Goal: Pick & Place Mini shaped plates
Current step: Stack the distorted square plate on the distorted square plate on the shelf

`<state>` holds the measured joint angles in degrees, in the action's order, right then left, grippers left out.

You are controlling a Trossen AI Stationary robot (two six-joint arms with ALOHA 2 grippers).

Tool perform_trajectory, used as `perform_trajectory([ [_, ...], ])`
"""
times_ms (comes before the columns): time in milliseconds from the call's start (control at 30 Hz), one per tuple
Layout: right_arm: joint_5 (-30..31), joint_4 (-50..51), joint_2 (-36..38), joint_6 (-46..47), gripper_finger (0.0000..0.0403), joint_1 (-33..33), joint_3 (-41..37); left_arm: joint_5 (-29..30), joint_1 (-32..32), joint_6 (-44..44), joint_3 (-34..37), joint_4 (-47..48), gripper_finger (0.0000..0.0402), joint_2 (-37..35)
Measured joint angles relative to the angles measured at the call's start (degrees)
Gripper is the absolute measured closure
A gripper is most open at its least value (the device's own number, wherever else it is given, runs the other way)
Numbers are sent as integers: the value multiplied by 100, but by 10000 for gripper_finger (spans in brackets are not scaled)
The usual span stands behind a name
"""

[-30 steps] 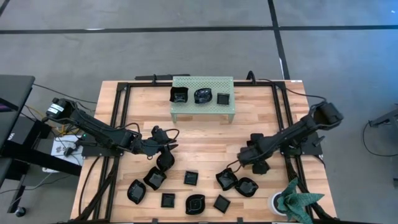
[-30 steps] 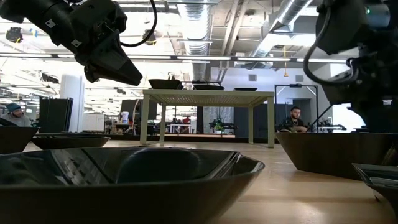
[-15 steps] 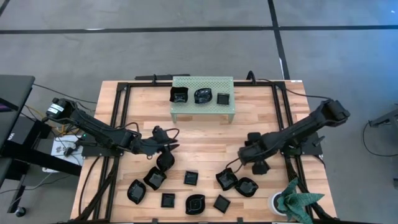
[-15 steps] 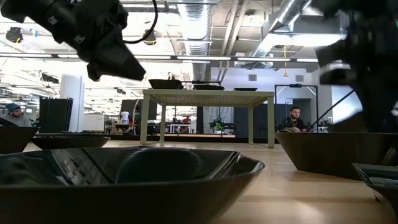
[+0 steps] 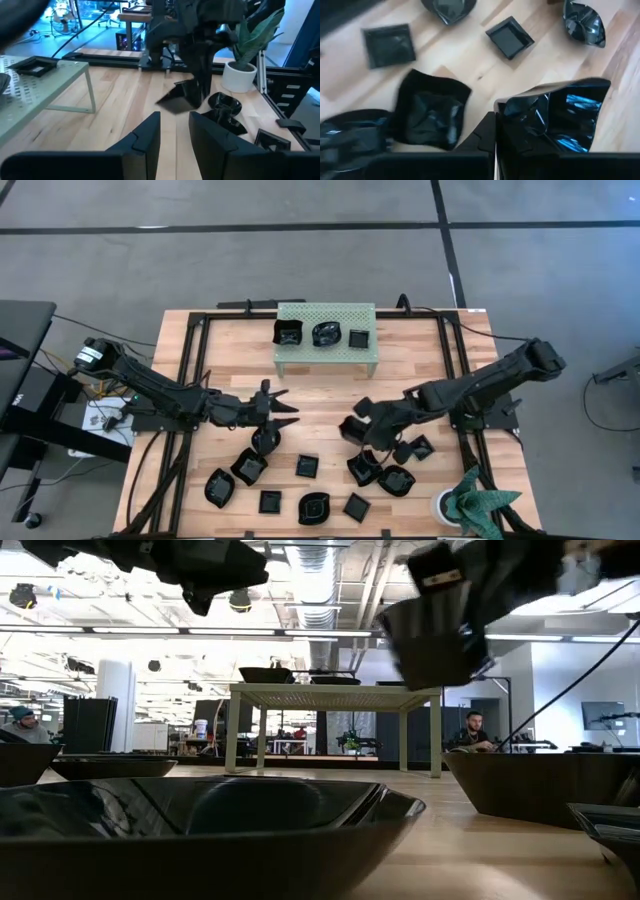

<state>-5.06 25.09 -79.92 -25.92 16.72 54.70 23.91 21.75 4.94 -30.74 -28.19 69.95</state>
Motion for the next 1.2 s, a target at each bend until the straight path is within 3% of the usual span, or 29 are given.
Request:
perform_trajectory([
  [333,2,-779,-856,-878,402,-574,-2,-361,-212,-12,-4,-1054,292,1112],
  [733,-224,-892,-1151,-915,402,-692,224,-1734,-1064,-561,-670,-1083,214,2141],
  [900,-282,-886,-1152,-917,402,-698,258,-2379,-1173,-572,-682,-1072,212,2195],
  [1200,-285,-1147,-1152,-1408,402,-701,258,-2496,-1158,-695,-680,-989,238,2291],
])
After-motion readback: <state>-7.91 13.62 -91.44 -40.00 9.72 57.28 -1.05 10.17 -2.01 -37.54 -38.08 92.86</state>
